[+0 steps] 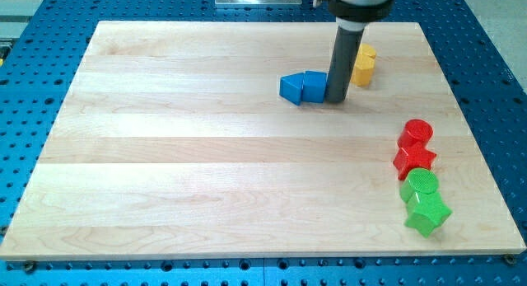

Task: Move the blue cube to the top right of the blue triangle

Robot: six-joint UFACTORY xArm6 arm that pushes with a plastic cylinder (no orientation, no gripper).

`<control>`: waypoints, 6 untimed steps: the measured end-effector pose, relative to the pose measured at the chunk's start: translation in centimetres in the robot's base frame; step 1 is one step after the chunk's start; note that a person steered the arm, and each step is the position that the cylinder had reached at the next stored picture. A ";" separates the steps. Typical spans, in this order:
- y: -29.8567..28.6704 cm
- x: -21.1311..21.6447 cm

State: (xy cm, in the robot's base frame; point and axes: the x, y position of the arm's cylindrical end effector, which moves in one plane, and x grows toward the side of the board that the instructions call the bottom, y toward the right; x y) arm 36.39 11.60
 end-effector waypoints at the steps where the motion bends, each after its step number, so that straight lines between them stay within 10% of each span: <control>1: -4.1 3.6; 3: -11.7 6.8; 6: -5.3 -1.5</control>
